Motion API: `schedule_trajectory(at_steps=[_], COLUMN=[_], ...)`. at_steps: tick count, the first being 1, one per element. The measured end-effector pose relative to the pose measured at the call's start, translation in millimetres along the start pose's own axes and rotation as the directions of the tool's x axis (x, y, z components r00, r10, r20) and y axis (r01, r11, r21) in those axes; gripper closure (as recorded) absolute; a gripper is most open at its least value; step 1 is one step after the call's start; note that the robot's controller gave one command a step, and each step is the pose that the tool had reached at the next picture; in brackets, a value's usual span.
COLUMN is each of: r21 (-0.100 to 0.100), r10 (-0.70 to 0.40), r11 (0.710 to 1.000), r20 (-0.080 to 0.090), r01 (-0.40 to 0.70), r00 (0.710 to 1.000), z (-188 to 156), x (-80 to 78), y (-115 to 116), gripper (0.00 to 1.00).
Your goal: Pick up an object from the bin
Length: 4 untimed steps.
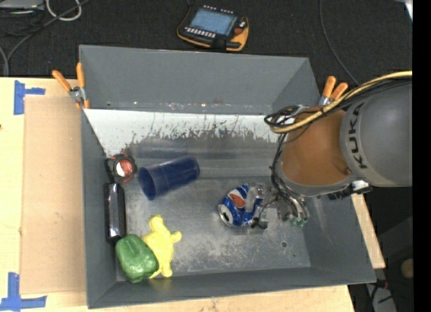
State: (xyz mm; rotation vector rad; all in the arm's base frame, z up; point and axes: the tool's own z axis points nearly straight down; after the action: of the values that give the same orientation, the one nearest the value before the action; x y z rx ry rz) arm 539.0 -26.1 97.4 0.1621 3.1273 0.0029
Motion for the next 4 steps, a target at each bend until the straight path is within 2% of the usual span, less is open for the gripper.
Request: schedule_trajectory(at_steps=[1, 2, 3, 4], r21=[0.000, -0.001, -0.002, 0.000], r10=[0.000, -0.130, -0.155, -0.095], r11=[1.000, 0.992, 0.988, 0.995], r20=[-0.013, -0.005, -0.010, -0.013], r01=[0.000, 0.130, 0.155, 0.095], r00=[1.000, 0.992, 0.988, 0.995], z=[-15.3, -38.6, -28.7, -34.1], x=[4.8, -16.5, -18.7, -10.5], y=[-1.4, 0.1, 1.8, 9.1], gripper=[1.00, 1.00, 1.00, 1.00])
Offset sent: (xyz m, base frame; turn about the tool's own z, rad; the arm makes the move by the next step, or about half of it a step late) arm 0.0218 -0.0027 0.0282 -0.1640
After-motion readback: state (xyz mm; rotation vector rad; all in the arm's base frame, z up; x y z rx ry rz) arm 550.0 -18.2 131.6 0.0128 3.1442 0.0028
